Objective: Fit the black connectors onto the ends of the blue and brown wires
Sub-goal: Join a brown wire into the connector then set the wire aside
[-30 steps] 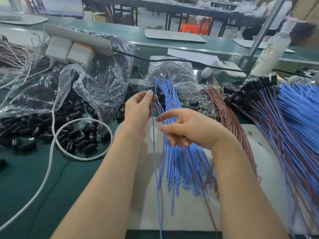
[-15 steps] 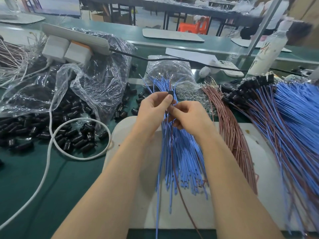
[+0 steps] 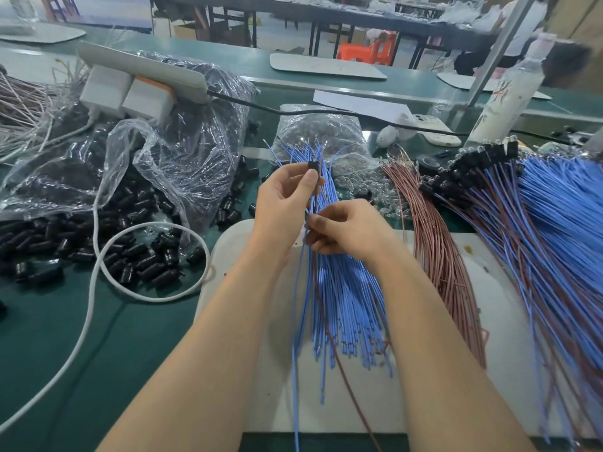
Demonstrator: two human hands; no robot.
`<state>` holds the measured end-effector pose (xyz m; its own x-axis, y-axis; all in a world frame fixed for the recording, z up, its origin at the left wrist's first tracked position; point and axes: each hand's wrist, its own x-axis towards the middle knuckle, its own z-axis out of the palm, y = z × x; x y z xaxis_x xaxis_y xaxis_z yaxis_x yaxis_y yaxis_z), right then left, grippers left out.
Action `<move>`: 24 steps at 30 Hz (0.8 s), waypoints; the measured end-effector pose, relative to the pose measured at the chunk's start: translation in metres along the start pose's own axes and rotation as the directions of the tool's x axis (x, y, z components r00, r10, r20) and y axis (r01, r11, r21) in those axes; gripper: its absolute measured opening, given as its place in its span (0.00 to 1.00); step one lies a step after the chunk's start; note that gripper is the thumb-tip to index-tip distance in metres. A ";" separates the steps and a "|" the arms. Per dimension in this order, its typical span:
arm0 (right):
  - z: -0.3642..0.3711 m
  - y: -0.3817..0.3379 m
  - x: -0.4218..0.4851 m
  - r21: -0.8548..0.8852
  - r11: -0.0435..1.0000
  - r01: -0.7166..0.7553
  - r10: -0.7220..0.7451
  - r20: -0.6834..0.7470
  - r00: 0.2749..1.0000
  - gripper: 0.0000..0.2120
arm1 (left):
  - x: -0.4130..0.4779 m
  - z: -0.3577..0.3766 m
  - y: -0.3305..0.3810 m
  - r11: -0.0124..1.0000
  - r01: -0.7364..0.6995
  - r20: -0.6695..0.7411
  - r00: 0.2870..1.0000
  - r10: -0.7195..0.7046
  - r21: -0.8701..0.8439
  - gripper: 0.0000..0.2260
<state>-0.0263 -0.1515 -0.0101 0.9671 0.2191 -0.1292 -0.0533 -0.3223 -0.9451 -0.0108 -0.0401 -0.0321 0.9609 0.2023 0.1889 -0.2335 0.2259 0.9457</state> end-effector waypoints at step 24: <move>0.008 -0.007 -0.008 -0.011 0.998 -0.068 0.068 0.284 0.956 0.09 | 0.002 -0.004 0.006 0.932 -0.210 -0.039 0.972 0.231 0.295 0.11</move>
<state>-0.0355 -0.1431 -0.0050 0.8506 0.4491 -0.2735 -0.1164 -0.3464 -0.9308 -0.0111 -0.0349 -0.0273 0.8744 0.2862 0.3918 -0.3754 -0.1125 0.9200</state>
